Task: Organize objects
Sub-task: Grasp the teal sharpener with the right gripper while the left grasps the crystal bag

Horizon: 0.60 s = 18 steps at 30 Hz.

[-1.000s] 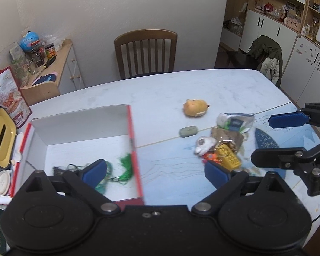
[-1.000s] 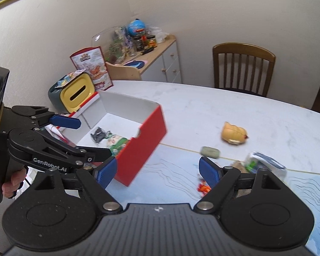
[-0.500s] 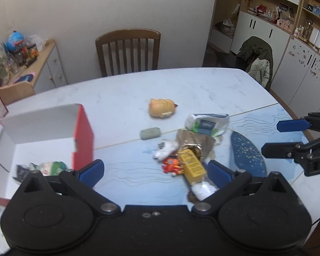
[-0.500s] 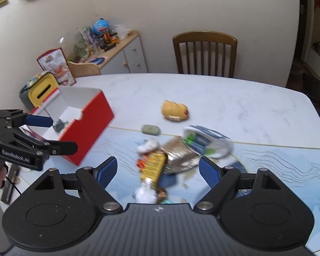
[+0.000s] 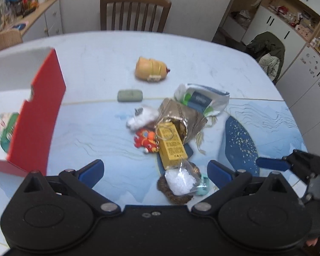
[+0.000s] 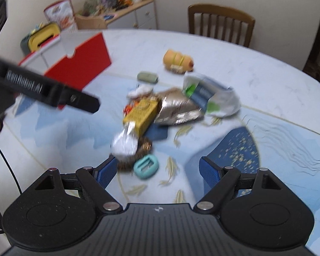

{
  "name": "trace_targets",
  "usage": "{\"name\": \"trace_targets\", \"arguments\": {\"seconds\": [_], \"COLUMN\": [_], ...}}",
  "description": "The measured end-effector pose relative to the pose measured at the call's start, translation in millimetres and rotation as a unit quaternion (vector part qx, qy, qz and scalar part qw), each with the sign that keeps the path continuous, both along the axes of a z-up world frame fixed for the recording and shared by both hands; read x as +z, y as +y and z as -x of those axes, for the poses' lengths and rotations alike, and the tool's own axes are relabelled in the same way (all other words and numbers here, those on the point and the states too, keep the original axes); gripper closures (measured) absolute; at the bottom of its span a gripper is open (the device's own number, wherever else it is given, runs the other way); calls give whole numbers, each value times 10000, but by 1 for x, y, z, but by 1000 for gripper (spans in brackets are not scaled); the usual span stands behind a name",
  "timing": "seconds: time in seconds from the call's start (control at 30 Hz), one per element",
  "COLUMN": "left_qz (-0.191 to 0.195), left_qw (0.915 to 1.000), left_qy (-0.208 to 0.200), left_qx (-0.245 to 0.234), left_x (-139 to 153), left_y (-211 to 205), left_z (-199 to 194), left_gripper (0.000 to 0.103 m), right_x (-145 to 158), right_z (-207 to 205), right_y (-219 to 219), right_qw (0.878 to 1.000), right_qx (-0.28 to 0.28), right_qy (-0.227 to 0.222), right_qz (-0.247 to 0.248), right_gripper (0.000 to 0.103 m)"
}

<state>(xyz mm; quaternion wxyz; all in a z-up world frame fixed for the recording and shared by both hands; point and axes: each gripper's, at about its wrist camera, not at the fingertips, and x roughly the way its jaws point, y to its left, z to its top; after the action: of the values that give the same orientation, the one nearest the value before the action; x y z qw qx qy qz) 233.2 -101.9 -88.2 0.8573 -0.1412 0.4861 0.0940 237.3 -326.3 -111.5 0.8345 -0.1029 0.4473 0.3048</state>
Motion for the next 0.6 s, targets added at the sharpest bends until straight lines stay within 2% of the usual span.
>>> {"name": "trace_targets", "arguments": {"seconds": [0.23,0.37,0.6], "left_qz": [33,-182,-62], "left_qw": [9997,9992,9984], "left_qy": [234,292,372], "left_qx": [-82,-212,-416], "left_x": [-20,-28,-44], "left_y": [-15,-28,-37], "left_z": [-13,-18,-25], "left_gripper": [0,1,6], "right_x": [-30,-43,-53], "right_z": [-1,-1,-5], "right_y": [9,15,19], "right_qw": [9989,9964,9930], "right_qx": [417,769,1130], "right_qy": [62,51,43], "right_qz": [200,341,337], "right_gripper": [19,19,20]}}
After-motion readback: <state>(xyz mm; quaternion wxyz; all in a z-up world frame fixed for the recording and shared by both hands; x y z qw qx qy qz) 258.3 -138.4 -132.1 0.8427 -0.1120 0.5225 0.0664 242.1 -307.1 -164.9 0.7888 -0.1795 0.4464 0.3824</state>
